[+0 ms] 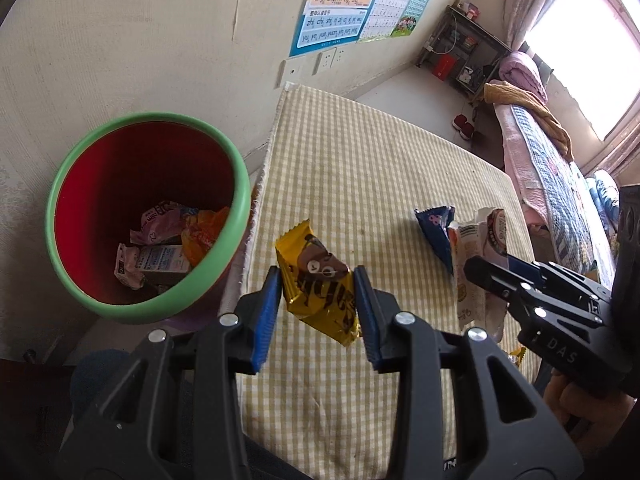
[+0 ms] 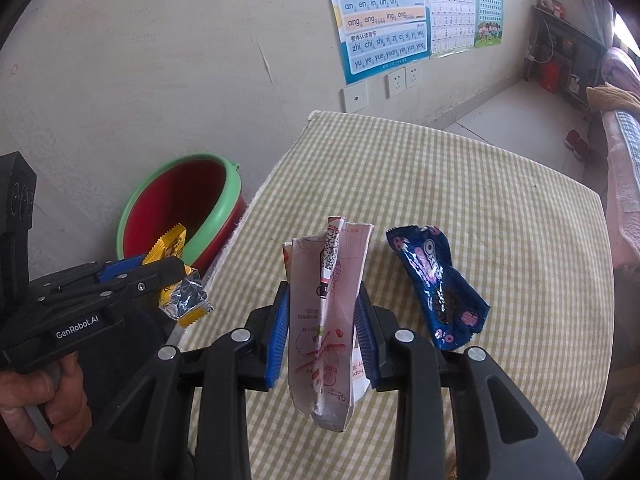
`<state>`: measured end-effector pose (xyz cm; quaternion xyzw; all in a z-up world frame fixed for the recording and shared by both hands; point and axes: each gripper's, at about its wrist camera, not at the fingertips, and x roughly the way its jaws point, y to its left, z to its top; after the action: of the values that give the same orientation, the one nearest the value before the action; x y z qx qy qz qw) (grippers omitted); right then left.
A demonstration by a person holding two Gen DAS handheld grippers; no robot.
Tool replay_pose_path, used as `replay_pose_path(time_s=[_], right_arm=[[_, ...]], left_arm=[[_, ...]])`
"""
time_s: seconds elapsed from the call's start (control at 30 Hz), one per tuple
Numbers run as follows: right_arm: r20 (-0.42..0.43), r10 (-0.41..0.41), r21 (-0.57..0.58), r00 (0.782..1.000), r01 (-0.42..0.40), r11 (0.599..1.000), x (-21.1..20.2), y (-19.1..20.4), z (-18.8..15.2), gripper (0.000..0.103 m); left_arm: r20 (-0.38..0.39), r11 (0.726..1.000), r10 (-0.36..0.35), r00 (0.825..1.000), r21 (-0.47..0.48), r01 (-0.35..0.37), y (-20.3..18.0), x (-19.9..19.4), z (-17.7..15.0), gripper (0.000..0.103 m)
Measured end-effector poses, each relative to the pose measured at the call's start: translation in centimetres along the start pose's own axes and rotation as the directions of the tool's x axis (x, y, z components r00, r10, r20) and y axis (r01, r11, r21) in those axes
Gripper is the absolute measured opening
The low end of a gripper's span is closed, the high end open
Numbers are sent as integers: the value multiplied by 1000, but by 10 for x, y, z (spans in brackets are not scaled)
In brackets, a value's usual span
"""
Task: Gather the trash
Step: 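Lift and carry the yellow wrapper and pink tube wrapper over the bin with both tools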
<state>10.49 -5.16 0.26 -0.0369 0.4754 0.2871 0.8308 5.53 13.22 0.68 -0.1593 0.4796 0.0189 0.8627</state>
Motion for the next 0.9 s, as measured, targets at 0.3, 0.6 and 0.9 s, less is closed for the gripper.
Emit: replay_pose_path(time_s=[0.3, 0.6, 0.9], right_arm=[[18, 70, -79, 997, -68, 995, 17, 52, 31, 31], [47, 147, -159, 988, -138, 978, 32, 108, 64, 31], [26, 186, -223, 982, -176, 959, 62, 151, 89, 31]], left_arm=[[48, 995, 55, 997, -88, -51, 56, -20, 9, 35], [94, 979, 92, 991, -190, -73, 121, -40, 25, 35], [124, 966, 100, 987, -251, -66, 159, -47, 35, 35]])
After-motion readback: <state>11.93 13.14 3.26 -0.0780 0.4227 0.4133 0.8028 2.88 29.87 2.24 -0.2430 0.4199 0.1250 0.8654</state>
